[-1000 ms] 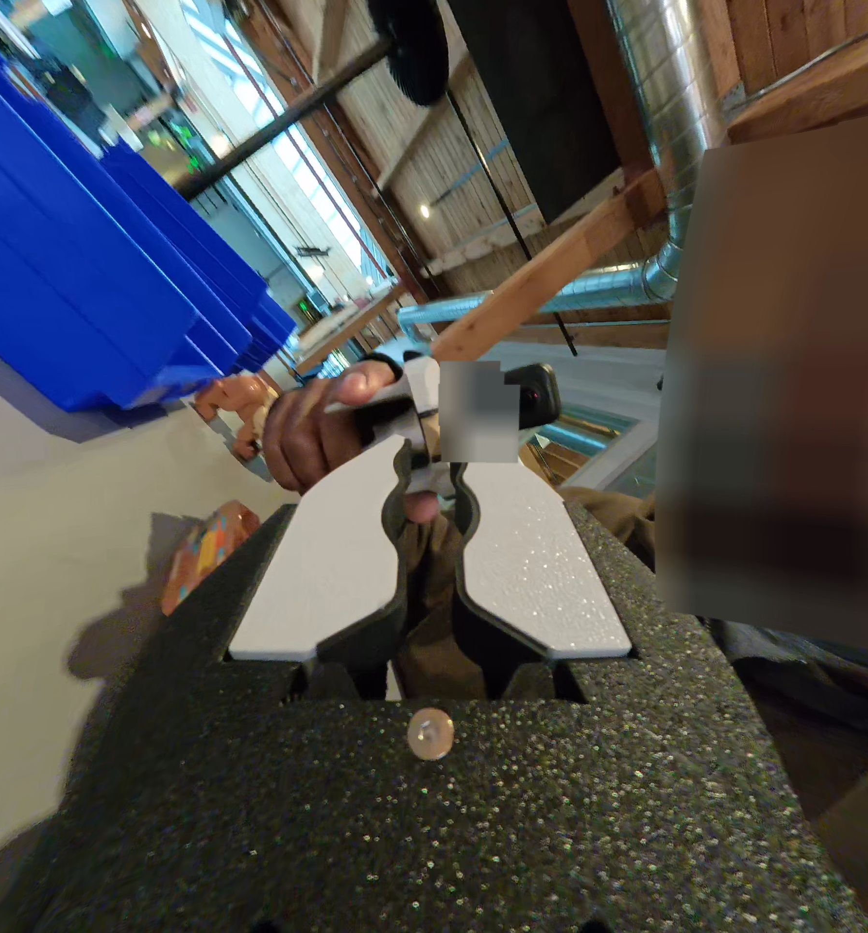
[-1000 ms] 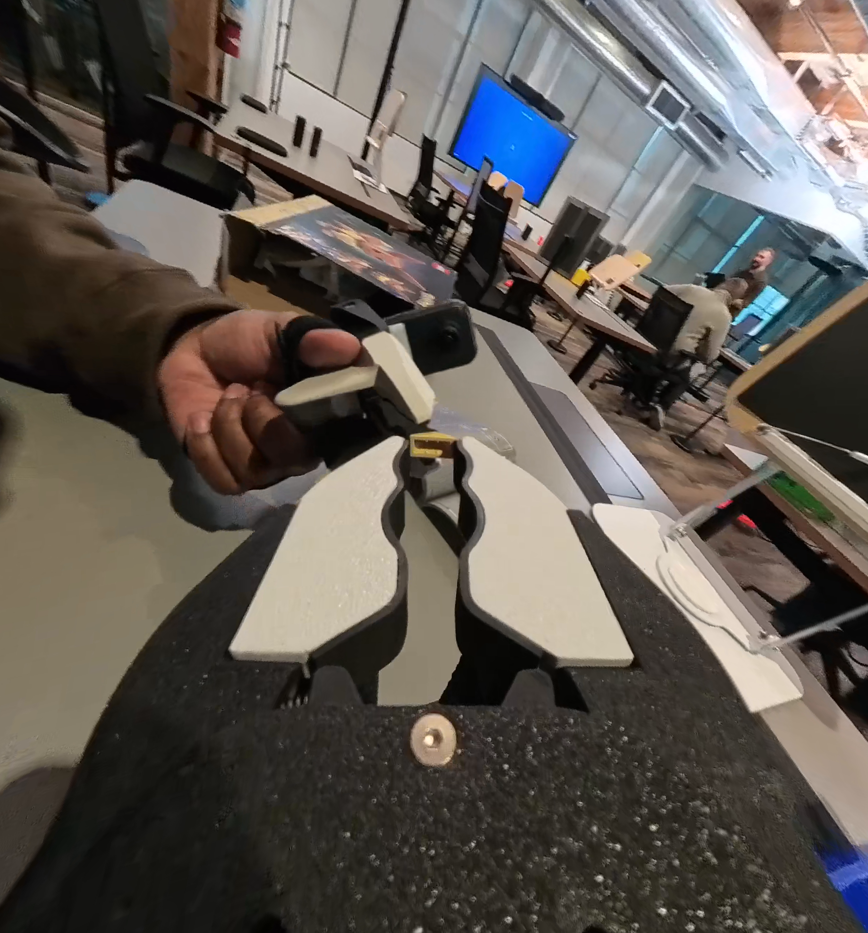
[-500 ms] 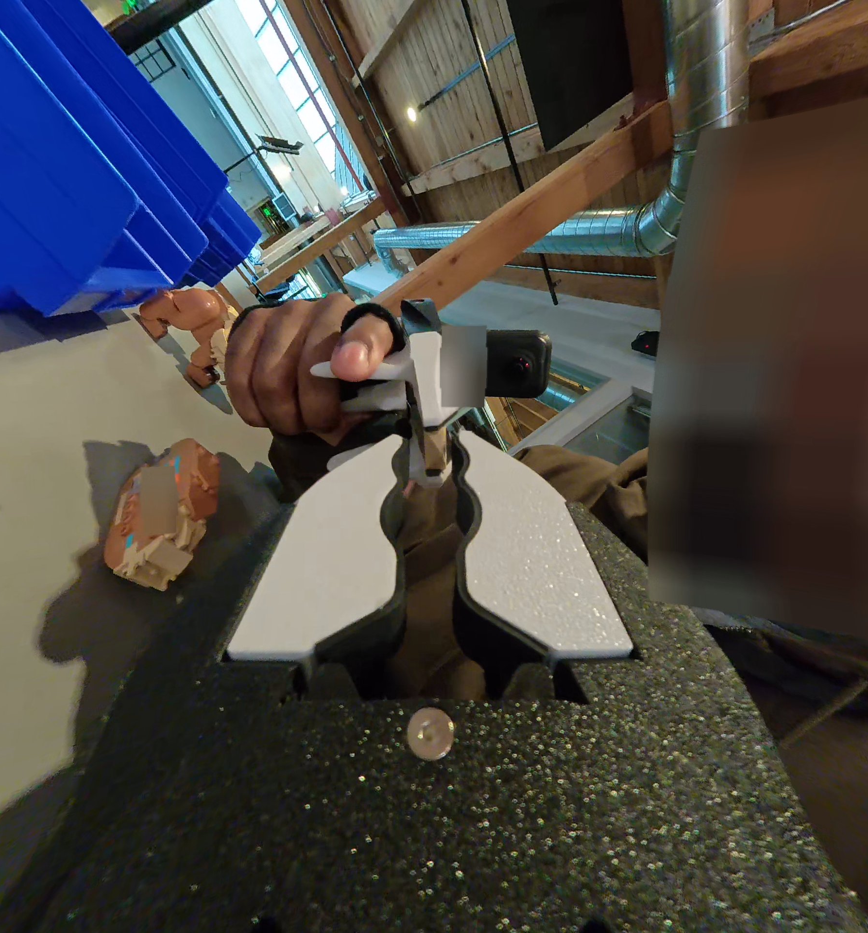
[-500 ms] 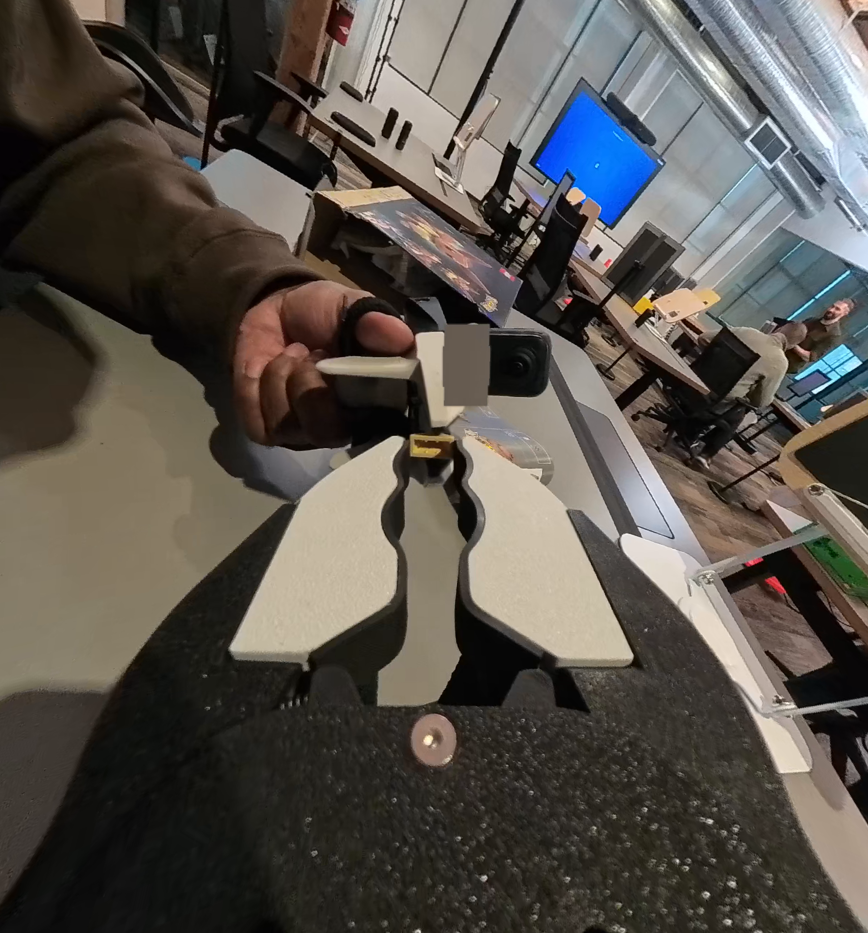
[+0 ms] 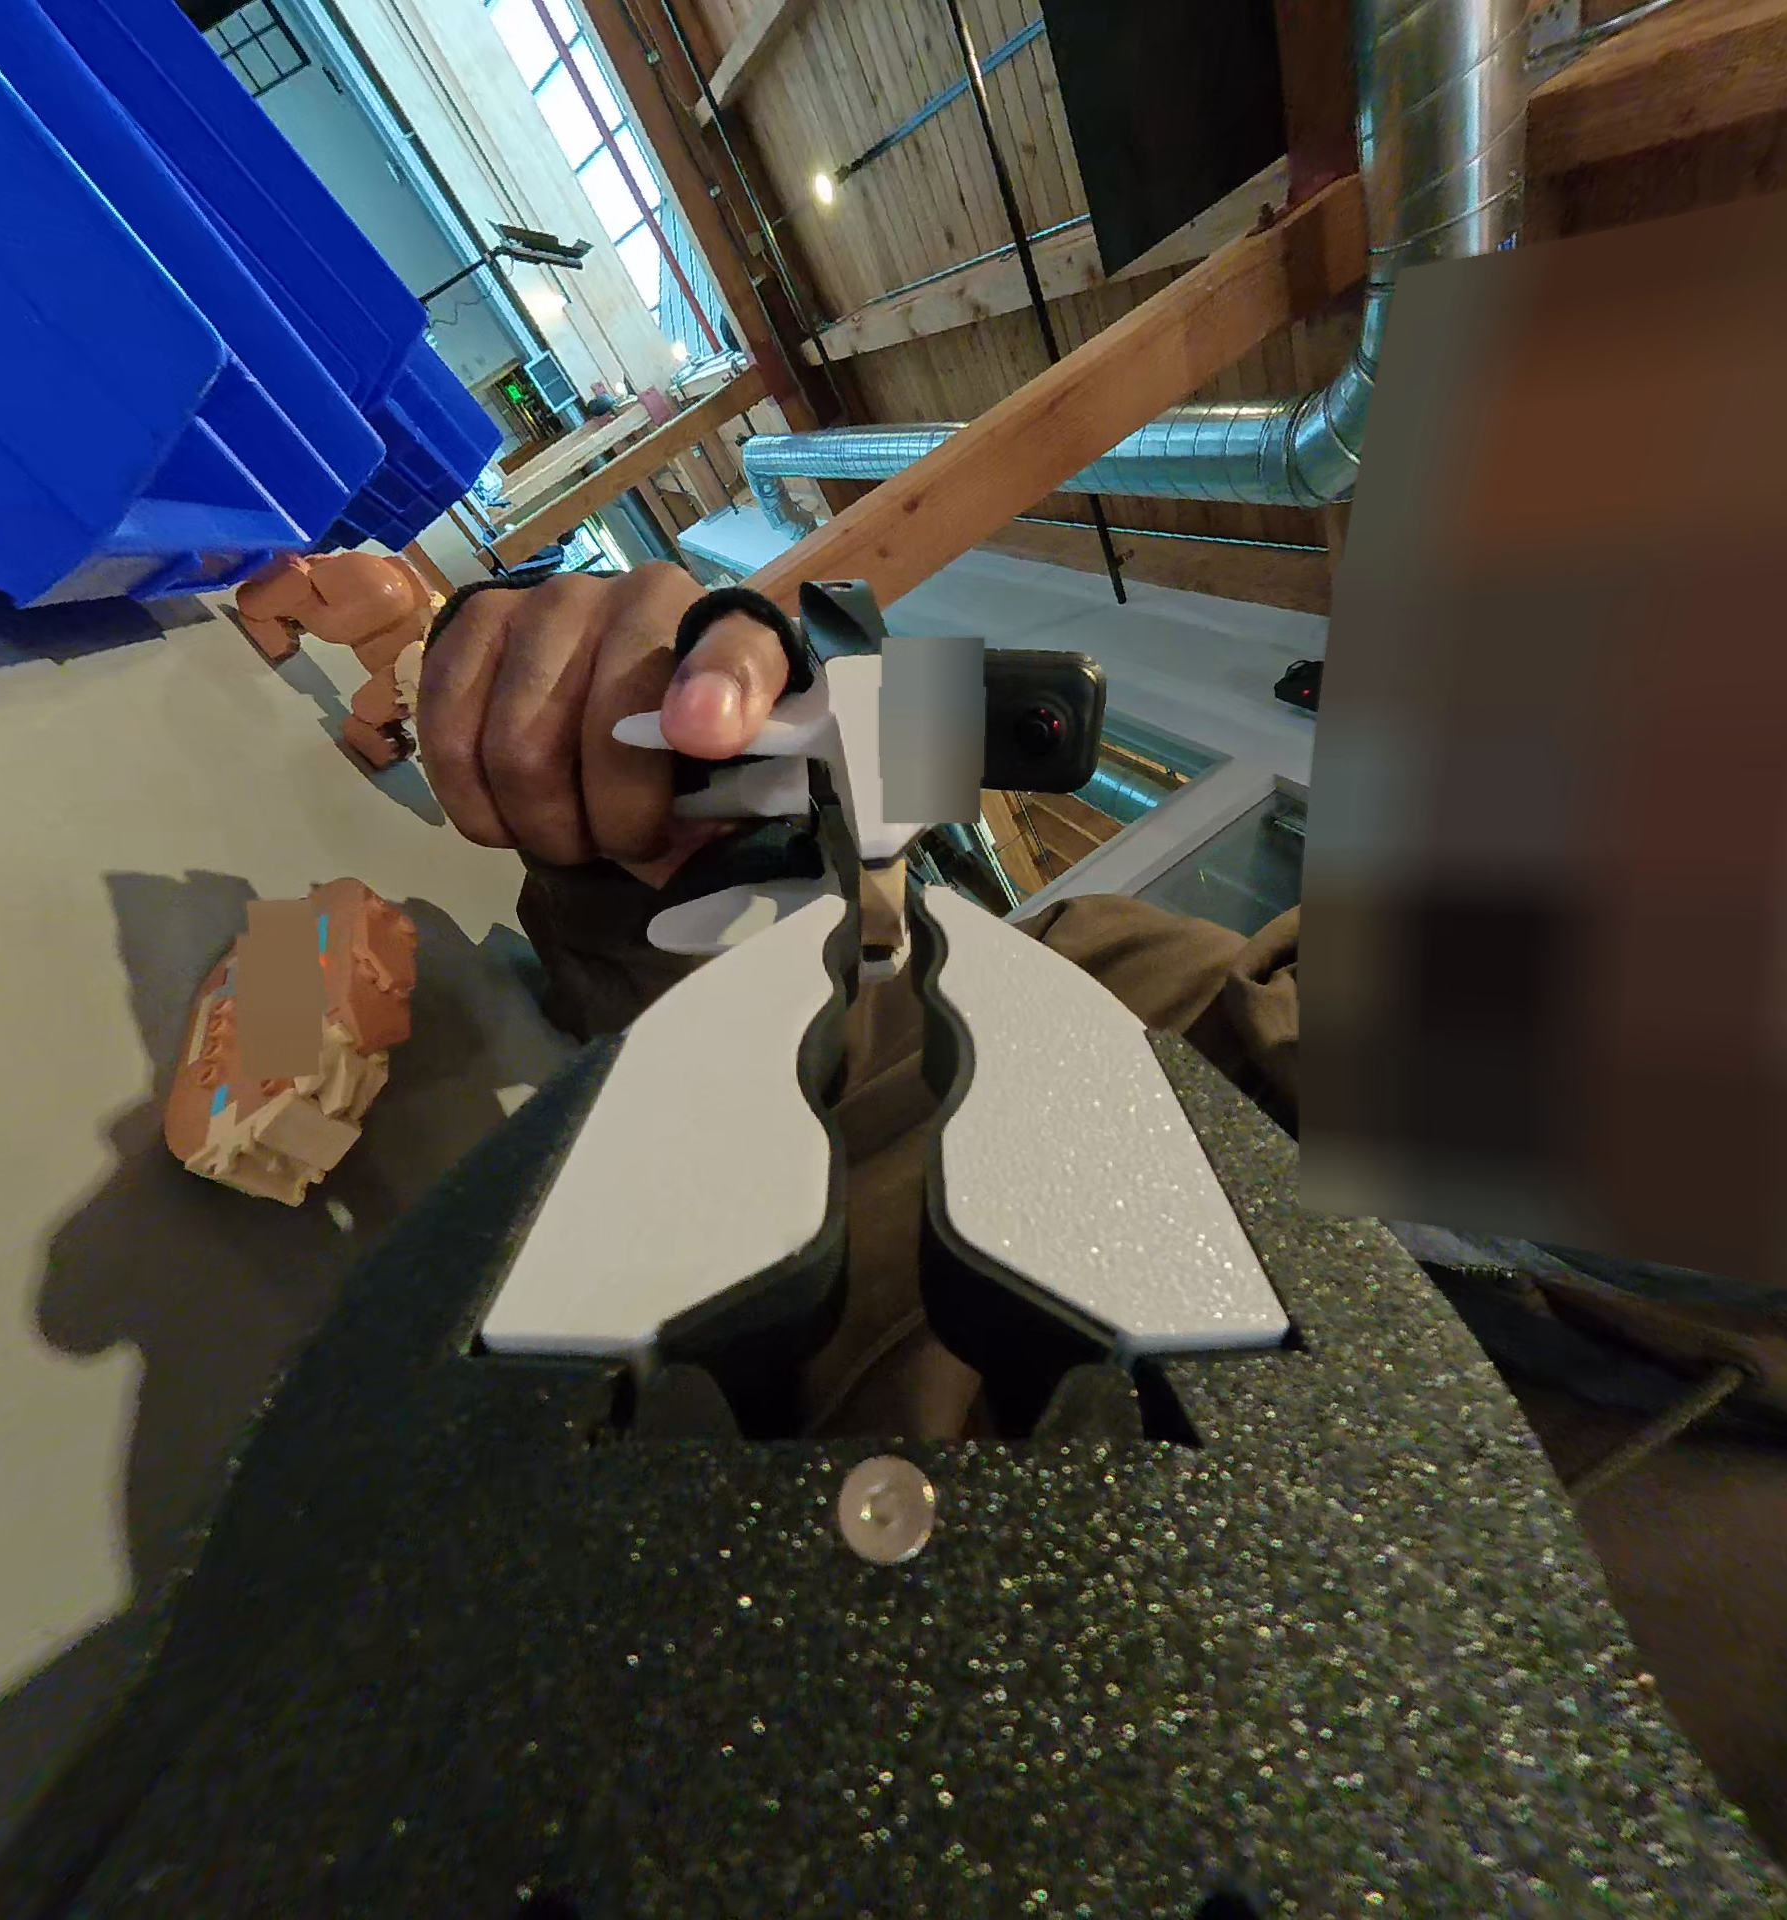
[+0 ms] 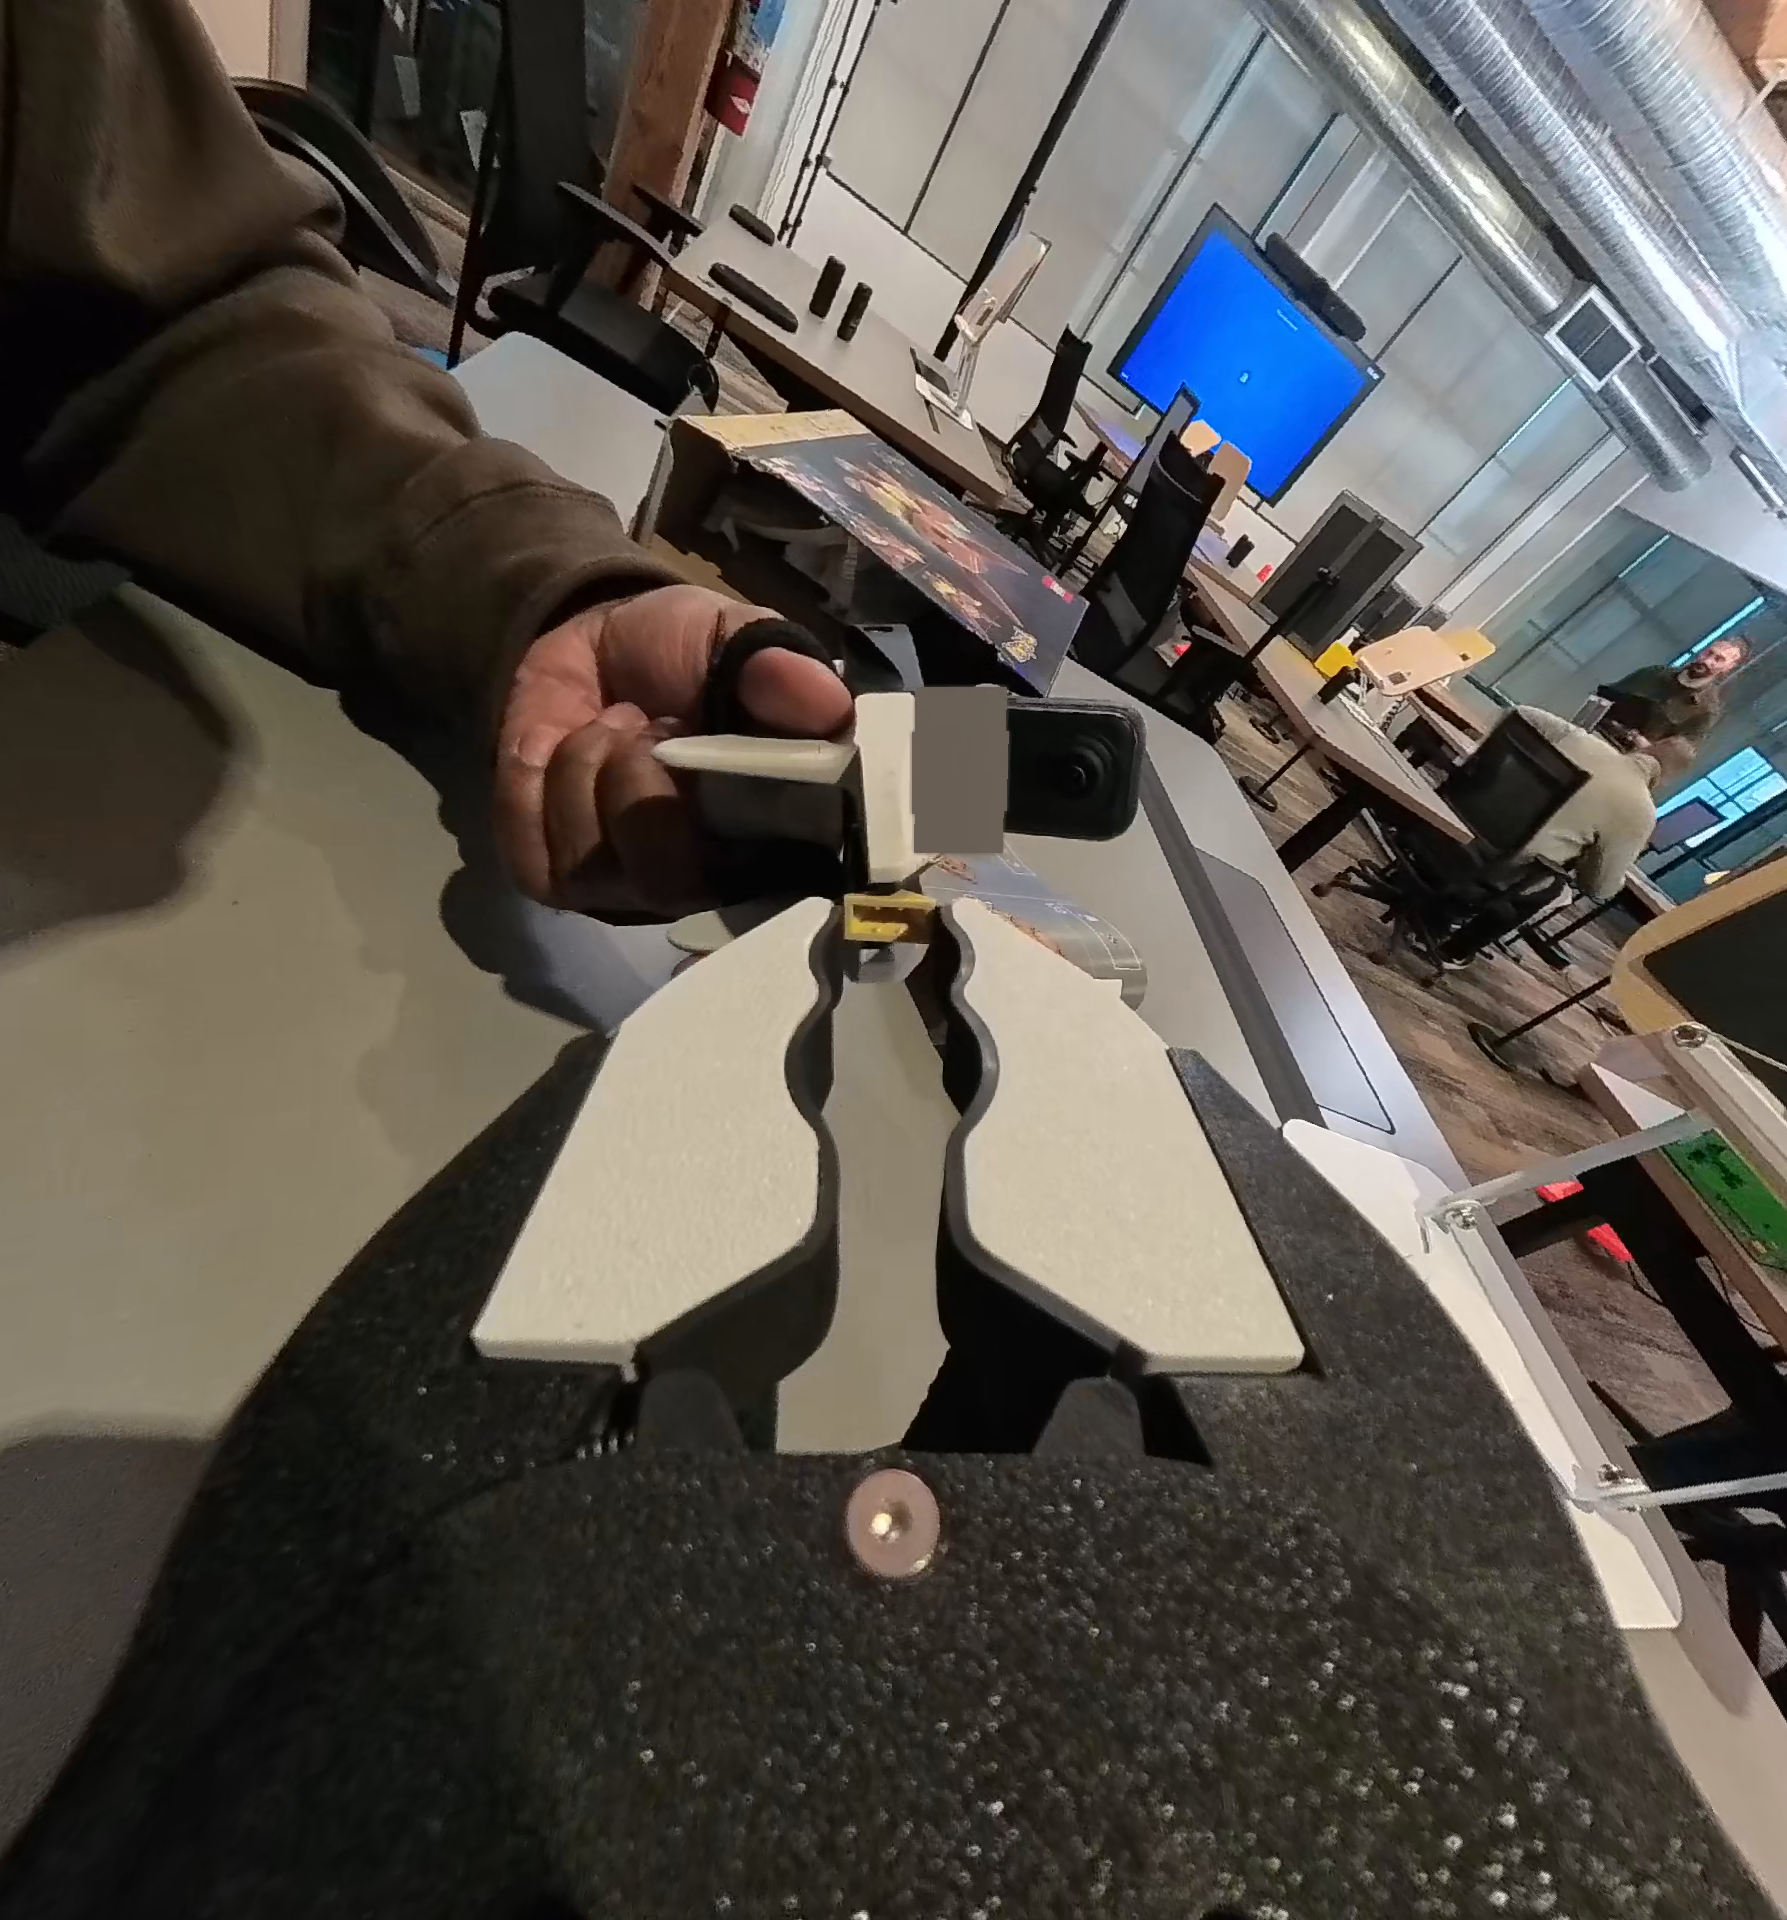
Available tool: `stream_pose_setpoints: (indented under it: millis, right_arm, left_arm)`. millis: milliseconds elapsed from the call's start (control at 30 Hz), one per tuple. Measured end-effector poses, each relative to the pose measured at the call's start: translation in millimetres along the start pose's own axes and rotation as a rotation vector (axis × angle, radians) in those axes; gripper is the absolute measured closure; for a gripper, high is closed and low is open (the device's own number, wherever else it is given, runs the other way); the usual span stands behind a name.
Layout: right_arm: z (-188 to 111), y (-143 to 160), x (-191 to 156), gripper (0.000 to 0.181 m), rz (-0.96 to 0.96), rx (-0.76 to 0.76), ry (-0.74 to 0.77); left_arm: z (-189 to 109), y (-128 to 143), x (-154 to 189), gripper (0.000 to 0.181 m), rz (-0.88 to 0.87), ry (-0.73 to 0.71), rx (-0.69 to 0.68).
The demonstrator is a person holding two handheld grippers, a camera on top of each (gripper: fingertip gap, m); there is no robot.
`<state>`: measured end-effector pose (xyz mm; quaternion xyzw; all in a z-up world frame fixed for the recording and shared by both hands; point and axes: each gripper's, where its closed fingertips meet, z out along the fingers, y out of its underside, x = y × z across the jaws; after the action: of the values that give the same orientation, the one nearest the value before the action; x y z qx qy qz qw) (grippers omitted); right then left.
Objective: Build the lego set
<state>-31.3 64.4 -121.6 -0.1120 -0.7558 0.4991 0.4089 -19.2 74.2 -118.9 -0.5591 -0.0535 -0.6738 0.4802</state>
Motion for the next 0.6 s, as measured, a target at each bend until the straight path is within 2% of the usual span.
stream_pose_setpoints:
  millis: [400, 533, 600]
  right_arm:
    - [-1, 3, -1, 0.164, -0.018, -0.02, 0.001]
    - [-10, 11, -1, 0.15, -0.016, -0.067, -0.029]
    - [-18, 23, -2, 0.146, -0.015, -0.141, -0.06]
  left_arm:
    - [0, 1, -2, 0.173, 0.021, -0.016, 0.001]
    - [-3, -3, -3, 0.173, 0.037, -0.043, 0.017]
    - [-6, -5, -9, 0.173, 0.044, -0.082, 0.03]
